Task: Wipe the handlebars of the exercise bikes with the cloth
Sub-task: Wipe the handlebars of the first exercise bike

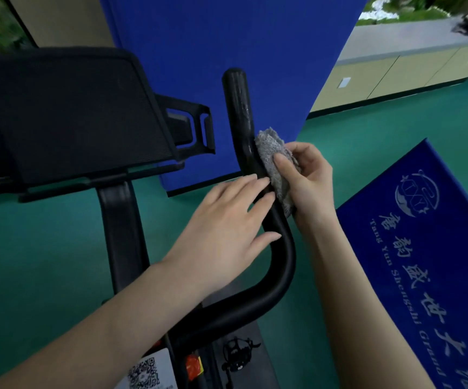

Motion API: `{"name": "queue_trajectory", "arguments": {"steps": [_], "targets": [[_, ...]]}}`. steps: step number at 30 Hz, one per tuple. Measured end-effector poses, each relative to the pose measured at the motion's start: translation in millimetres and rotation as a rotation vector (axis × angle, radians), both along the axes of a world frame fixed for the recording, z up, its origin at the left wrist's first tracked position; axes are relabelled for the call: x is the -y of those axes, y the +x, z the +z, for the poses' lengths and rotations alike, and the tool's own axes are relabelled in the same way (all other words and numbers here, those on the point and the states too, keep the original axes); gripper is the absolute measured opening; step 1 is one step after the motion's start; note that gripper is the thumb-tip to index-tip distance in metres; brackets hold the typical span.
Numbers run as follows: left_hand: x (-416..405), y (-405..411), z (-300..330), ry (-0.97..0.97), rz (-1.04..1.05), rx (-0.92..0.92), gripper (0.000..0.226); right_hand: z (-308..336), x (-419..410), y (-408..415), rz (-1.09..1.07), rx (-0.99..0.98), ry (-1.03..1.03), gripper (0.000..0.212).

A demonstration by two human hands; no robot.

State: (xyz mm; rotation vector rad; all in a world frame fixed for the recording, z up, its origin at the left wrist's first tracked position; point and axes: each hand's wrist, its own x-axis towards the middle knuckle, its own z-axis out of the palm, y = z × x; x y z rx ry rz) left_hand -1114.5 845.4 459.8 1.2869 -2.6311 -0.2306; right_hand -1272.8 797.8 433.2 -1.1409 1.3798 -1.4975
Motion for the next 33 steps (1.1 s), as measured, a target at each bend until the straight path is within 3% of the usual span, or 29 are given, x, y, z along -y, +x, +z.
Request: {"name": "queue_trajectory", "arguments": {"steps": [6,21,28,33], "targets": [[2,3,-8,-0.034,-0.005,-0.055,0.054,2,-4,-5,0.097,-0.213,-0.076,0.016],[6,2,-20,-0.013,0.009,-0.103,0.057,39,74,15,0.018,-0.247,-0.205,0.013],[7,1,-22,-0.028,0.022,-0.130,0.056,27,35,10,0.117,-0.597,-0.298,0.022],[6,0,-21,-0.050,0.028,-0.145,0.056,35,47,25,0.044,-0.663,-0.324,0.019]]}}
